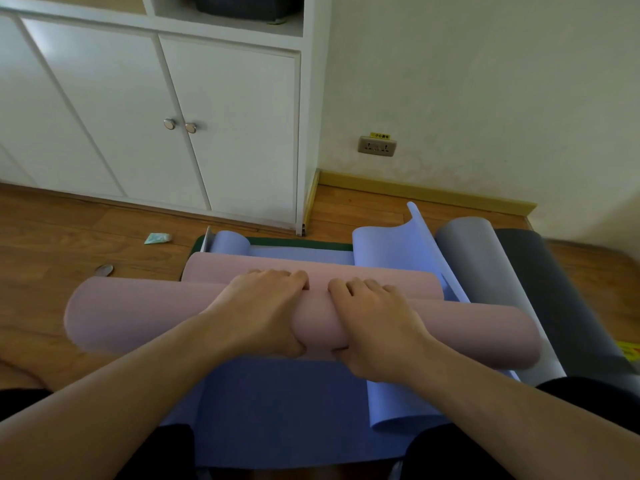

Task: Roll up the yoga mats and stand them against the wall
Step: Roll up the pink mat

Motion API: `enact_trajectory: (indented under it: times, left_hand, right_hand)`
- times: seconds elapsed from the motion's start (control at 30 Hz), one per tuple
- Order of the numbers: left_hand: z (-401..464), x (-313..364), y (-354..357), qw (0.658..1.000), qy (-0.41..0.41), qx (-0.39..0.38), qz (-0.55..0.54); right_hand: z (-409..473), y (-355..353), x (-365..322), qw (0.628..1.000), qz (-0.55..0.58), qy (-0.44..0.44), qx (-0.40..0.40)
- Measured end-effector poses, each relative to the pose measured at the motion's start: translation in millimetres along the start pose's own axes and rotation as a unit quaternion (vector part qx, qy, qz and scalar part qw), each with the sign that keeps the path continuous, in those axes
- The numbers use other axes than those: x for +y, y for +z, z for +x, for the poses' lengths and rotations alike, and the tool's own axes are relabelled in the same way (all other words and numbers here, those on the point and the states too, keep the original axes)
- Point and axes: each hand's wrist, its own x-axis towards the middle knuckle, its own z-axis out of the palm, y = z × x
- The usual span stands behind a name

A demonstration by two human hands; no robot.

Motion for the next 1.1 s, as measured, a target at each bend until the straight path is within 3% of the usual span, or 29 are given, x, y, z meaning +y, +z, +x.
enact_trajectory:
  times: [0.27, 0.57, 0.8, 0.9, 1.1]
  left_hand:
    - [1.3, 12.5, 12.0, 0.993, 0.049, 0.053, 0.089]
    - [0.3, -2.5, 5.7, 0.999, 0.024, -0.009, -0.031]
    - [2.8, 5.1, 12.4, 0.993, 0.060, 0.054, 0.080]
    - [5.3, 0.1, 11.3, 0.995, 0.053, 0.069, 0.046]
    - [-0.4, -1.9, 4.7, 0.999, 0.026, 0.019, -0.002]
  right_hand:
    - [2.0, -4.6, 5.6, 0.999, 0.036, 0.011, -0.003]
    - [-1.2, -0.6, 1.6, 1.000, 0.027, -0.013, -0.006]
    - [2.2, -4.2, 5.5, 0.998, 0.057, 0.000, 0.015]
    - [0.3, -1.1, 4.4, 0.999, 0.045, -0.003, 0.028]
    - [1.0, -1.7, 3.0, 0.999, 0.027, -0.015, 0.012]
